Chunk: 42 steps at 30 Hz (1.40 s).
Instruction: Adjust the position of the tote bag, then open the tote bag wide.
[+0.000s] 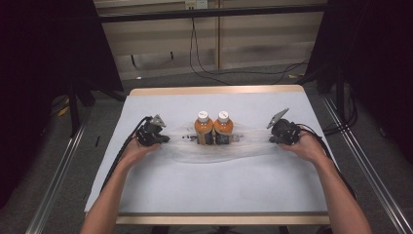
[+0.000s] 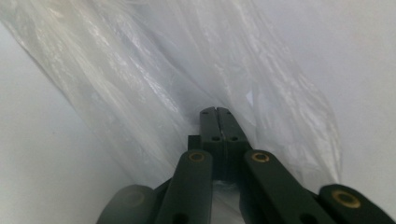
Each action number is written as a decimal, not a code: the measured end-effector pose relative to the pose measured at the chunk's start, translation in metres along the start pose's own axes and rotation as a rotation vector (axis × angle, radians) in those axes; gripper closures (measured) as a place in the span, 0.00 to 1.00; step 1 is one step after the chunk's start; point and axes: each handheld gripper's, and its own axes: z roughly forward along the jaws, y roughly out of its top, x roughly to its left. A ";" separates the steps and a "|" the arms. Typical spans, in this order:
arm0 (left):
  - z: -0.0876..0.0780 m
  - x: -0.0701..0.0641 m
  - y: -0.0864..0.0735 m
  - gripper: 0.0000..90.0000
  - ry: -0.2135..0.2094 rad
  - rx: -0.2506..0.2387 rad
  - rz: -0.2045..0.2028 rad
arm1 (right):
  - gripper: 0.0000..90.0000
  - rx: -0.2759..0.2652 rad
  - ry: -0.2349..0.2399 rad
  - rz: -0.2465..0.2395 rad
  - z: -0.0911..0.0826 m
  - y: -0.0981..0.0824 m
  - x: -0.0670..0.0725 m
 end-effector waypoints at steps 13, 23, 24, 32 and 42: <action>-0.030 -0.015 -0.002 0.98 -0.083 -0.210 -0.045 | 1.00 -0.271 0.078 0.098 -0.021 -0.005 0.002; -0.046 -0.035 0.005 0.99 -0.129 -0.310 -0.025 | 1.00 -0.382 0.113 0.118 -0.032 0.002 0.011; -0.046 -0.038 0.007 0.99 -0.142 -0.322 -0.033 | 1.00 -0.393 0.115 0.121 -0.032 0.004 0.013; -0.033 -0.066 0.023 1.00 -0.200 -0.327 0.004 | 1.00 -0.426 0.147 0.085 -0.029 0.030 0.028; -0.008 -0.092 0.046 1.00 -0.229 -0.289 0.048 | 1.00 -0.414 0.169 0.074 -0.019 0.050 0.036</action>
